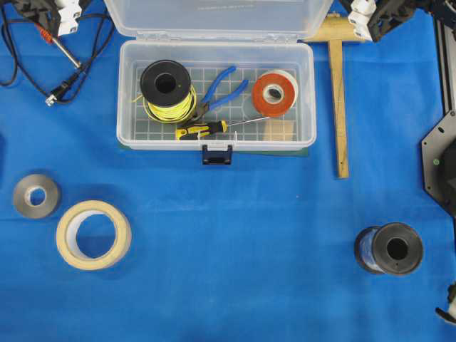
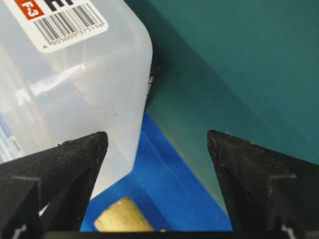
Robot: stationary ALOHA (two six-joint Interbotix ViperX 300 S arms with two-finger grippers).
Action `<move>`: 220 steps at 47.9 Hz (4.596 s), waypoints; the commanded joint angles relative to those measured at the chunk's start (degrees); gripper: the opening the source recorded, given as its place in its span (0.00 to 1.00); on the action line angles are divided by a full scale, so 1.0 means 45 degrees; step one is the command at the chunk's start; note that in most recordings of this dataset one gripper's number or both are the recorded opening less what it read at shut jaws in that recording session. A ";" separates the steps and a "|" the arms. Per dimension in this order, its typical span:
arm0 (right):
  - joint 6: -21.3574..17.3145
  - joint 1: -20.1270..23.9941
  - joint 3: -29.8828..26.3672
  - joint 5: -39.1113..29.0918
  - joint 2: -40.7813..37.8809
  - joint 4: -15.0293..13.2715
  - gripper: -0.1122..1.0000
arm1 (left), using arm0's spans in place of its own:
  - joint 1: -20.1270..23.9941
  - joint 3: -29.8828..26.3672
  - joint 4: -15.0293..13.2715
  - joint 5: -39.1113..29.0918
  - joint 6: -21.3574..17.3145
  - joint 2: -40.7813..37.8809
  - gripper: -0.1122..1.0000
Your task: Open the tool box with both arms.
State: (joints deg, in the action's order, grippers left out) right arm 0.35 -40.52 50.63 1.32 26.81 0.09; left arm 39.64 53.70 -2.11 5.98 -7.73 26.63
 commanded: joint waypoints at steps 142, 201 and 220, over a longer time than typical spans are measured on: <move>-0.1797 0.7422 0.4473 -0.4395 0.7813 0.0352 0.84 | -0.7383 0.5137 -0.0117 -0.3086 0.0820 0.8770 0.91; -0.1797 0.7422 0.4434 -0.4395 0.7871 0.0234 0.84 | -0.7383 0.5176 -0.0117 -0.3086 0.0820 0.8828 0.90; -0.1797 0.7422 0.4434 -0.4395 0.7871 0.0215 0.84 | -0.7383 0.5176 -0.0117 -0.3086 0.0820 0.8828 0.90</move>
State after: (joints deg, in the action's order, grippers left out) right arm -7.65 -7.21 71.46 -19.07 62.58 1.14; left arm 6.50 77.52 -2.64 -8.26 -4.13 66.80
